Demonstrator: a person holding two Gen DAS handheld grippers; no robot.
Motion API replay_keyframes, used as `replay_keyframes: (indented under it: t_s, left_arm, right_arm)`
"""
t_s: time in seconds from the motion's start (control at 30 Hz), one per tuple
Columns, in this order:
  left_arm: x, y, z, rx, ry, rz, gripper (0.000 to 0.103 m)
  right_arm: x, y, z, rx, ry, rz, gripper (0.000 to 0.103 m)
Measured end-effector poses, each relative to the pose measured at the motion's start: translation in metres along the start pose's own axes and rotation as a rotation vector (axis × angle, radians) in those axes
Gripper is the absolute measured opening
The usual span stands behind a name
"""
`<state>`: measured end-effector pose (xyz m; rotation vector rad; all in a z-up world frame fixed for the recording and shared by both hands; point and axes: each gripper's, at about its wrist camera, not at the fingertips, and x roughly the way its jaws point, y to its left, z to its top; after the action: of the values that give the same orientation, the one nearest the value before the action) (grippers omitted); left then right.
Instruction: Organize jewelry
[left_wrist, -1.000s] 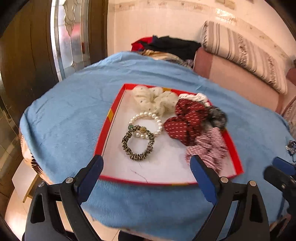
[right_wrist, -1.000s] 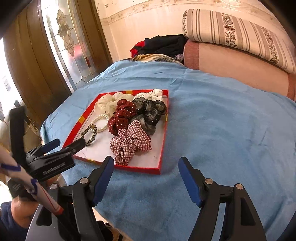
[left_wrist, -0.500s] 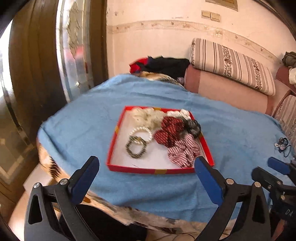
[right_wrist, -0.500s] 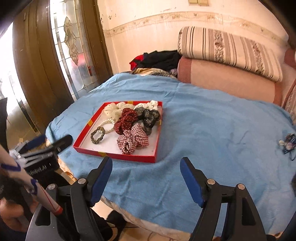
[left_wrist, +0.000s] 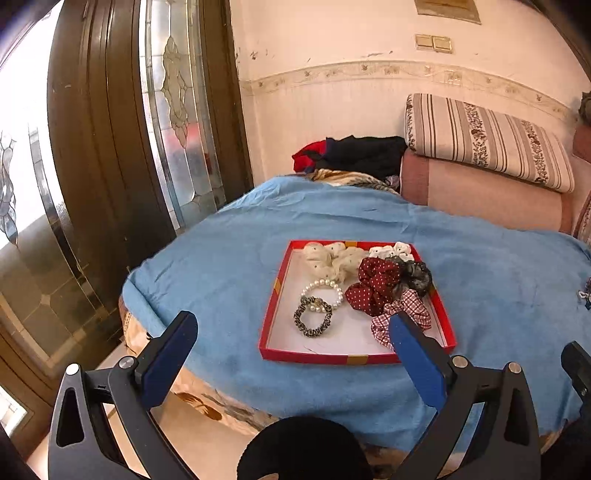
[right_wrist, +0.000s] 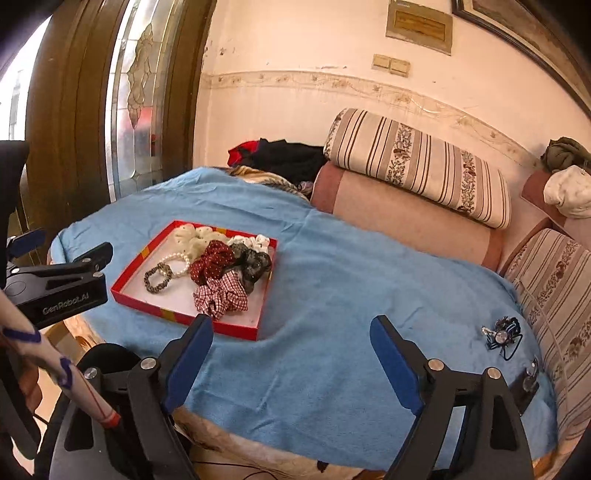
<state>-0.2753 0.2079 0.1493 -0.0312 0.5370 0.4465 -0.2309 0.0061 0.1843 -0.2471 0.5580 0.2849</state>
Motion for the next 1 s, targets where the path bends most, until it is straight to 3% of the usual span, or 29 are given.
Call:
replay_keyframes:
  t_s: [0.1, 0.33, 0.53, 1.0]
  left_arm:
    - [0.017, -0.001, -0.009, -0.012, 0.06, -0.02, 0.103]
    - [0.043, 0.001, -0.02, -0.05, 0.128, 0.029, 0.103]
    - [0.055, -0.002, -0.024, -0.011, 0.143, 0.072, 0.103]
    - [0.065, -0.006, -0.031, 0.016, 0.164, 0.055, 0.103]
  right_arm:
    - [0.013, 0.005, -0.002, -0.013, 0.024, 0.002, 0.09]
    - [0.037, 0.015, -0.011, -0.047, 0.08, 0.023, 0.09]
    - [0.048, 0.012, -0.014, -0.047, 0.103, 0.006, 0.09]
    - [0.064, 0.018, -0.021, -0.071, 0.149, 0.01, 0.09]
